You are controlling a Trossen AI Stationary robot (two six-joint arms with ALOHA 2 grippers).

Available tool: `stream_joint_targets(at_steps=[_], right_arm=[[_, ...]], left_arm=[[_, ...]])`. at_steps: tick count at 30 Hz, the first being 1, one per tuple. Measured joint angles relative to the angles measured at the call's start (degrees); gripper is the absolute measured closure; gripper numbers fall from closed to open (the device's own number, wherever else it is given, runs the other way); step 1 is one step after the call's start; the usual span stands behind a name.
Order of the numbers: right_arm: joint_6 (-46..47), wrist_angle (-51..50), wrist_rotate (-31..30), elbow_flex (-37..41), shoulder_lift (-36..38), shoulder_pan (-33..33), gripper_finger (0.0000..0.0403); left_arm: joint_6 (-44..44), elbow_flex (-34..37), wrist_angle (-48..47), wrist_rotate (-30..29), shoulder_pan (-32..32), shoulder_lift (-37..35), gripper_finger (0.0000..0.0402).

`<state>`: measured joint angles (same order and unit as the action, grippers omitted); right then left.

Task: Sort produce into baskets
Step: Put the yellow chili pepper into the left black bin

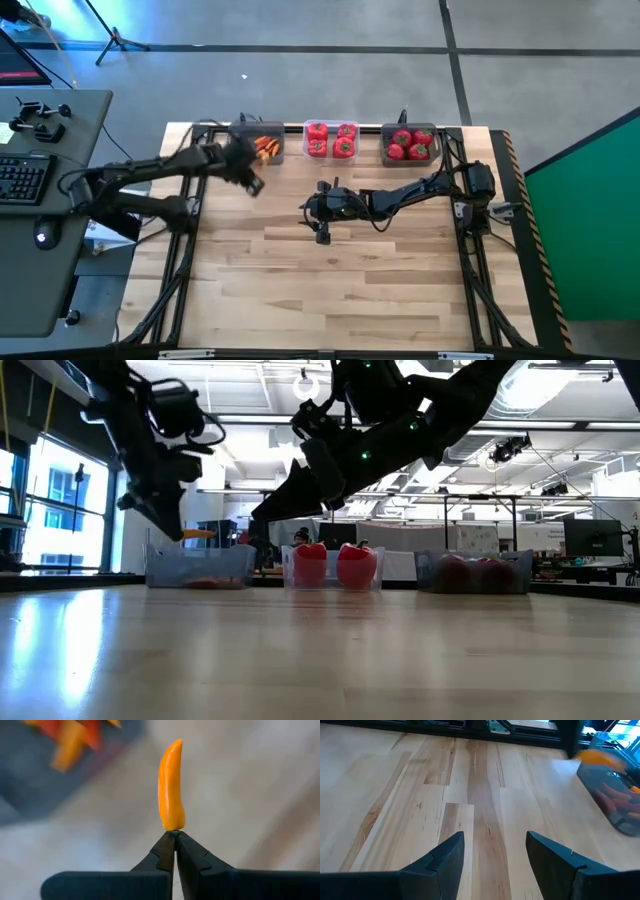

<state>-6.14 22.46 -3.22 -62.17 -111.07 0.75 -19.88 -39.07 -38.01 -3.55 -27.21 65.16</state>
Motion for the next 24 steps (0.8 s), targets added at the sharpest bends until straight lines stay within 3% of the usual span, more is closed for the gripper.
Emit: stream_joint_targets(at_steps=[7,12,24], right_arm=[[0.07,0.02,0.0,0.0,0.0,0.0,0.0199],[0.1,0.02,0.0,0.0,0.0,0.0,0.0199],[1.6,0.04,0.0,0.0,0.0,0.0,0.0199]], left_arm=[[7.52,-0.25,9.82,2.13,-16.56,2.42,0.0401],[11.8,-3.75,11.33,2.83,-24.09,8.21,0.0401],[15.55,-8.99,12.79,2.6,-29.06,22.82,0.0401]])
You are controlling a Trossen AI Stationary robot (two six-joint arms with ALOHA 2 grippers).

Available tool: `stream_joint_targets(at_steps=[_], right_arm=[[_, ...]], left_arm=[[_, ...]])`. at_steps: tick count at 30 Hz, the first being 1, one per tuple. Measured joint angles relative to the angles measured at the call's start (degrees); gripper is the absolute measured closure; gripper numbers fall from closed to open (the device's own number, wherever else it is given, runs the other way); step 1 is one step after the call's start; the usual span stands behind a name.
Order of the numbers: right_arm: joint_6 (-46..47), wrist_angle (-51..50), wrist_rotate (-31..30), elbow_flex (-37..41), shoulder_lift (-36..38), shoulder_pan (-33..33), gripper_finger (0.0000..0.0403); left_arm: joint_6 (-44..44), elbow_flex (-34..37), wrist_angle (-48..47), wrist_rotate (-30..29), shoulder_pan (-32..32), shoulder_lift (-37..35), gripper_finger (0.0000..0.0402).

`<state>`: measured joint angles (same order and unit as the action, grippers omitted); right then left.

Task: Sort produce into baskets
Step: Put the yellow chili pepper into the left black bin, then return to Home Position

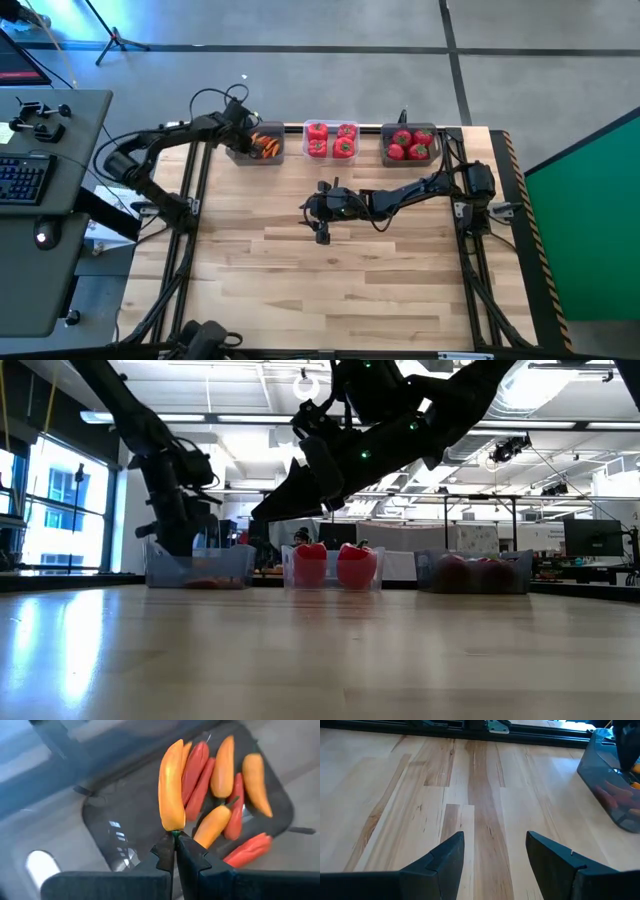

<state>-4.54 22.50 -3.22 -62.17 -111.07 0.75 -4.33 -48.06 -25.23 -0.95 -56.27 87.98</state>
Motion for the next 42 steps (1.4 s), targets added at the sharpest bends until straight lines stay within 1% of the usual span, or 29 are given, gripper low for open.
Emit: stream_joint_targets(at_steps=[4,6,9,11,16,19,21,23,25,26,28,29,31,34,36,39,42], right_arm=[[-0.31,0.01,0.0,0.0,0.0,0.0,0.0199],[-0.39,0.01,-0.03,0.0,0.0,0.0,0.0199],[-1.02,-0.02,-1.64,0.0,0.0,-0.02,0.0199],[-2.14,-0.02,-2.88,0.0,0.0,-0.02,0.0199],[-4.96,0.01,-3.51,0.0,0.0,-0.02,0.0199],[-6.71,-0.02,-4.89,0.0,0.0,0.07,0.0205],[-8.39,0.05,-5.79,0.06,0.0,0.31,0.0223],[-11.07,1.24,-6.2,1.1,0.02,0.38,0.0254],[-11.27,6.07,-5.54,3.77,0.0,-0.47,0.0298],[-10.84,9.48,-3.69,5.44,0.0,-1.36,0.0325],[-9.63,16.46,0.92,9.23,0.0,-3.46,0.0377],[-8.78,19.02,2.68,11.07,0.0,-4.44,0.0389],[-6.3,21.93,4.09,14.44,0.45,-5.81,0.0387],[-5.31,22.09,4.59,19.09,4.2,-6.78,0.0391],[-5.6,22.03,4.58,22.45,8.56,-7.18,0.0399],[-5.79,19.91,3.38,27.4,16.0,-7.89,0.04],[-4.79,18.75,2.07,32.71,23.28,-8.75,0.0402]], left_arm=[[0.46,-0.04,0.52,-0.12,0.02,1.62,0.0398],[1.77,-0.04,1.41,-1.0,0.1,1.6,0.039],[2.11,-0.04,1.81,-1.36,0.56,0.81,0.037],[2.79,-0.04,2.16,-1.43,1.14,-0.27,0.0355],[6.0,-0.04,2.92,-1.97,3.16,-4.19,0.0316],[8.82,-0.04,2.64,-2.36,5.18,-7.33,0.0313],[10.0,0.97,4.64,-2.33,7.04,-10.1,0.0324],[10.88,3.51,10.02,-2.32,9.03,-13.32,0.0346],[10.58,6.74,15.69,-2.29,10.81,-16.35,0.0373],[10.34,8.52,18.82,-2.08,11.66,-17.77,0.0386],[10.23,12.06,24.92,-0.8,13.34,-20.21,0.0397],[10.23,13.62,27.62,-0.36,14.16,-21.28,0.0396],[10.43,16.63,32.87,0.79,15.79,-23.25,0.0394],[11.73,20.97,40.7,2.84,18.29,-25.61,0.0399],[12.07,23.52,45.76,4.95,19.77,-26.77,0.04],[11.96,27.2,53.02,9.71,21.39,-27.95,0.0401],[10.81,30.69,60.55,12.75,23.33,-28.6,0.0401]])
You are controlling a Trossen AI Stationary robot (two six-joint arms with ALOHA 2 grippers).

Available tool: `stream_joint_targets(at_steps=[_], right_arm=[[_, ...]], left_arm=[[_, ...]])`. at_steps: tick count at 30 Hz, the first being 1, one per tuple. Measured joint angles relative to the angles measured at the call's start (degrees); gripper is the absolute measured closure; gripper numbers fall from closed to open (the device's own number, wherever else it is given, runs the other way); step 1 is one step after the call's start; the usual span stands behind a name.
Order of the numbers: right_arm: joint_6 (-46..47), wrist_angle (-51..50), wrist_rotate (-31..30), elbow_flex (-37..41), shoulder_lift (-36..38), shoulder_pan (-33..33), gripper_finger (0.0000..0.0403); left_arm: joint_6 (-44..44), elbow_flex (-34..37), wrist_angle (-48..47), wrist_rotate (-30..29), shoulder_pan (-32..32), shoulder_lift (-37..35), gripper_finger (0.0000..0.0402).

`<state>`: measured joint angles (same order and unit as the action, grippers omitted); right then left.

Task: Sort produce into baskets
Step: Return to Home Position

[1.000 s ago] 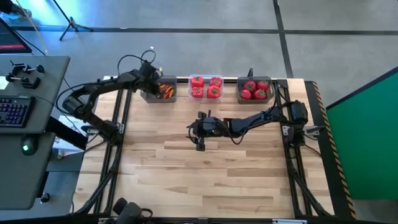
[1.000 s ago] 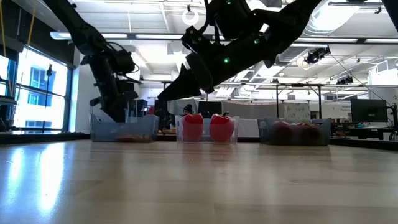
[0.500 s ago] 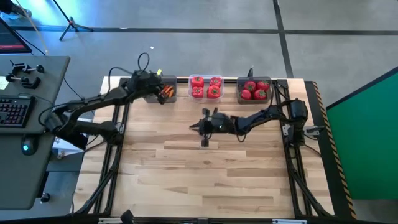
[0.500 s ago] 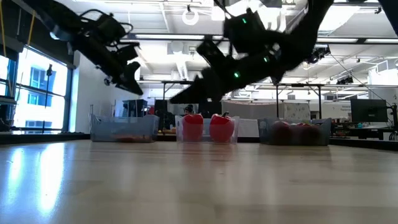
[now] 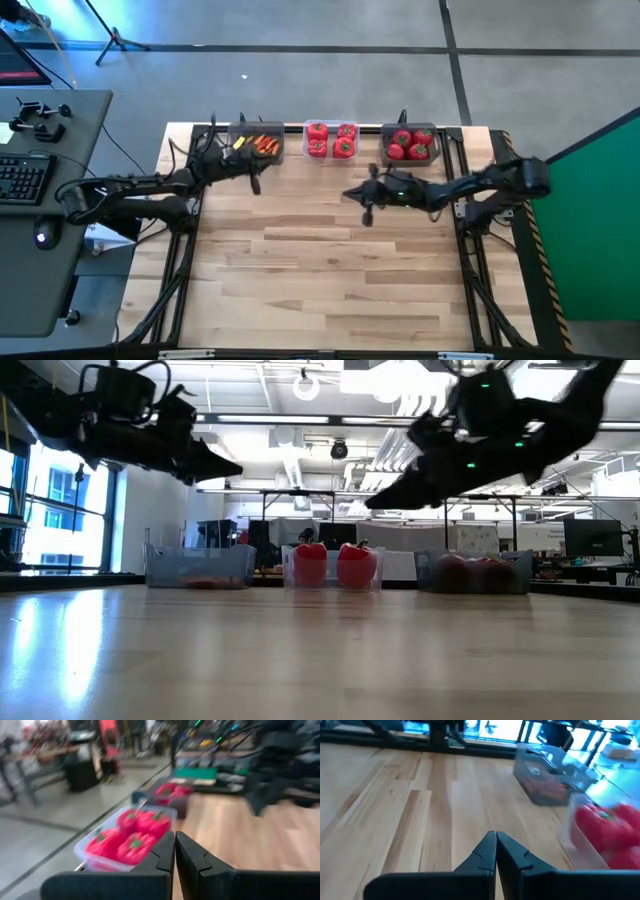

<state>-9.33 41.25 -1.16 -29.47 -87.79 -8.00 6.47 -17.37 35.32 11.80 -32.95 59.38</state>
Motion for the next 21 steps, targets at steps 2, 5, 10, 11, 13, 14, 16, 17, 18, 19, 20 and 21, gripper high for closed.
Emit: stream_joint_targets(at_steps=[2,5,10,11,13,14,16,17,18,19,20,21], right_arm=[[1.67,-0.18,-0.17,3.73,4.15,-0.39,0.0402],[3.42,-0.36,-0.25,8.8,10.04,-0.38,0.0403],[5.28,-0.34,-3.42,15.89,18.93,-0.17,0.0403],[5.73,-0.34,-4.61,17.26,20.92,-0.16,0.0403],[6.46,-0.23,-7.13,20.05,24.7,-0.12,0.0403],[6.9,-0.31,-8.1,21.53,26.59,-0.11,0.0403],[7.84,-0.28,-9.41,24.29,30.29,-0.1,0.0403],[8.1,-0.2,-9.61,25.53,32.02,-0.1,0.0403],[8.39,-0.16,-9.77,26.7,33.72,-0.1,0.0403],[8.6,-0.15,-9.77,27.79,35.4,-0.1,0.0403],[9.06,-0.27,-9.45,28.83,37.04,-0.1,0.0403],[9.45,-1.79,-8.84,28.91,38.47,-0.1,0.0403]], left_arm=[[-0.2,2.27,4.32,0.94,1.34,-0.46,0.0401],[-0.48,5.04,8.22,2.39,2.8,-1.18,0.0401],[-2.44,7.68,9.38,2.83,4.3,-2.92,0.0402],[-2.68,8.05,9.45,2.83,4.53,-3.33,0.0401],[-2.81,8.63,9.61,2.83,4.82,-4.17,0.0401],[-2.81,9.11,9.63,2.83,4.94,-4.79,0.0401],[-2.85,9.98,10.06,2.83,4.94,-5.8,0.0401],[-3.16,10.71,10.91,2.83,4.94,-6.42,0.0401],[-3.48,11.27,12.03,2.83,4.94,-6.86,0.0401],[-3.81,11.62,12.79,2.83,4.94,-7.39,0.0401],[-4.11,12.03,13.05,2.81,4.94,-8.06,0.0401],[-4.44,12.17,12.75,2.87,4.91,-8.6,0.0401]])
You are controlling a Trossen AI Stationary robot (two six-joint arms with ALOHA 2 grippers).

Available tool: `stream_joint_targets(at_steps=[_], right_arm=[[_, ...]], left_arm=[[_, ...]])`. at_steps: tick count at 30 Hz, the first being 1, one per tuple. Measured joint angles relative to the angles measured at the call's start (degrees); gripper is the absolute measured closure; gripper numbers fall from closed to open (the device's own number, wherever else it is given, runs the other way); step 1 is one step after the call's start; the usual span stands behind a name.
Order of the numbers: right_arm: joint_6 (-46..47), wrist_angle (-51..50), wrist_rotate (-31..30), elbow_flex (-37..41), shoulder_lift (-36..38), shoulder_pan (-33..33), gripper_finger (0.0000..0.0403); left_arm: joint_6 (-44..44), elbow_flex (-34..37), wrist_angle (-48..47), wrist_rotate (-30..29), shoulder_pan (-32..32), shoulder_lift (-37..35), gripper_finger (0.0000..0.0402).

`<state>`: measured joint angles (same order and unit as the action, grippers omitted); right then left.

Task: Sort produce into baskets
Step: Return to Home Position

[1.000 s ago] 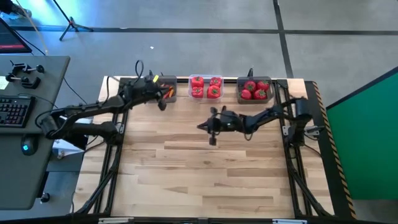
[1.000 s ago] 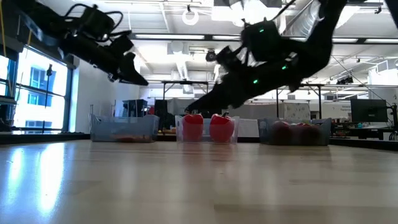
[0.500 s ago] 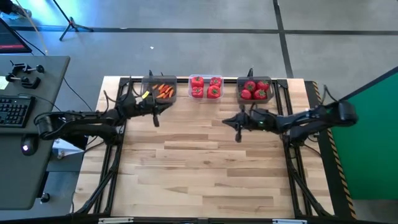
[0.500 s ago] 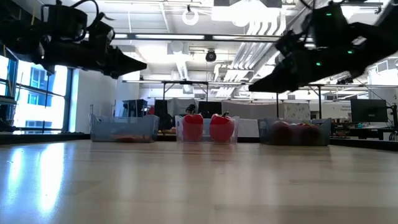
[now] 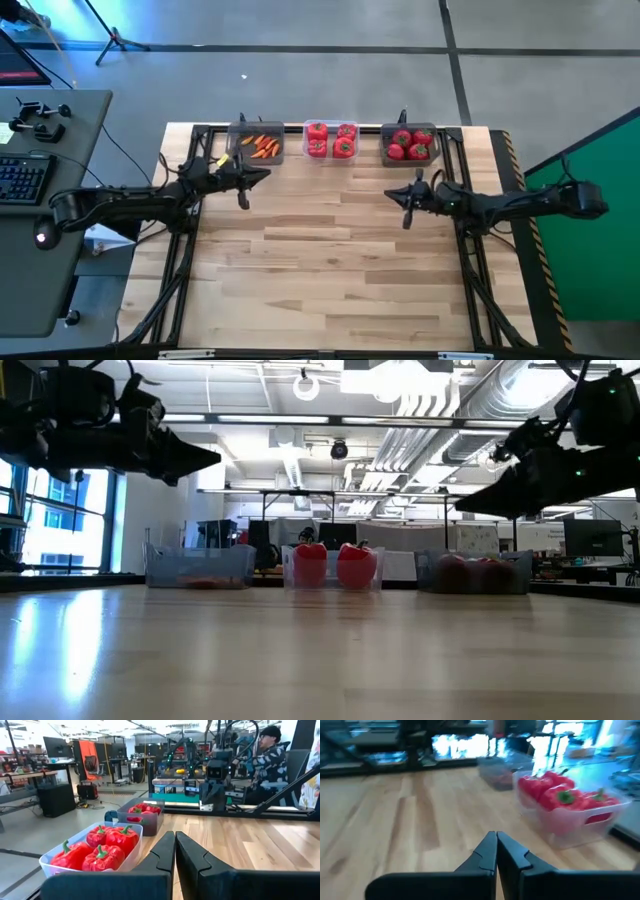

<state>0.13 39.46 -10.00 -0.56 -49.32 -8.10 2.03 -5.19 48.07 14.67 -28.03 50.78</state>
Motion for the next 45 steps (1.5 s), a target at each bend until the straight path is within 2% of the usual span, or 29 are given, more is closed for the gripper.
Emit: stream_joint_targets(at_steps=[6,18,22,28,36,43,45], right_arm=[[1.98,-10.32,4.29,0.0,7.66,-0.54,0.0403],[1.22,-20.16,1.96,0.0,19.37,-0.54,0.0403],[1.17,-23.29,1.11,0.0,22.72,-0.54,0.0403],[0.91,-25.33,0.94,0.0,27.02,-0.54,0.0403],[1.39,-31.24,-0.5,0.02,32.94,-0.5,0.0403],[0.5,-36.42,-1.85,0.04,40.45,-0.5,0.0403],[0.84,-36.8,-1.79,0.04,42.06,-0.48,0.0403]], left_arm=[[-0.41,0.0,-4.34,0.21,0.01,-3.31,0.0401],[0.6,0.01,-16.82,-0.2,-0.2,-15.35,0.0401],[-0.58,4.17,-13.05,-1.47,-0.07,-19.1,0.0401],[-1.36,4.5,-16.95,-3.33,-0.07,-24.79,0.0401],[-2.3,4.52,-30.44,-3.2,-0.07,-34.75,0.0401],[-2.41,4.51,-44.16,-3.23,-0.06,-50.43,0.0401],[-2.44,4.44,-45.14,-3.27,-0.04,-50.57,0.0401]])
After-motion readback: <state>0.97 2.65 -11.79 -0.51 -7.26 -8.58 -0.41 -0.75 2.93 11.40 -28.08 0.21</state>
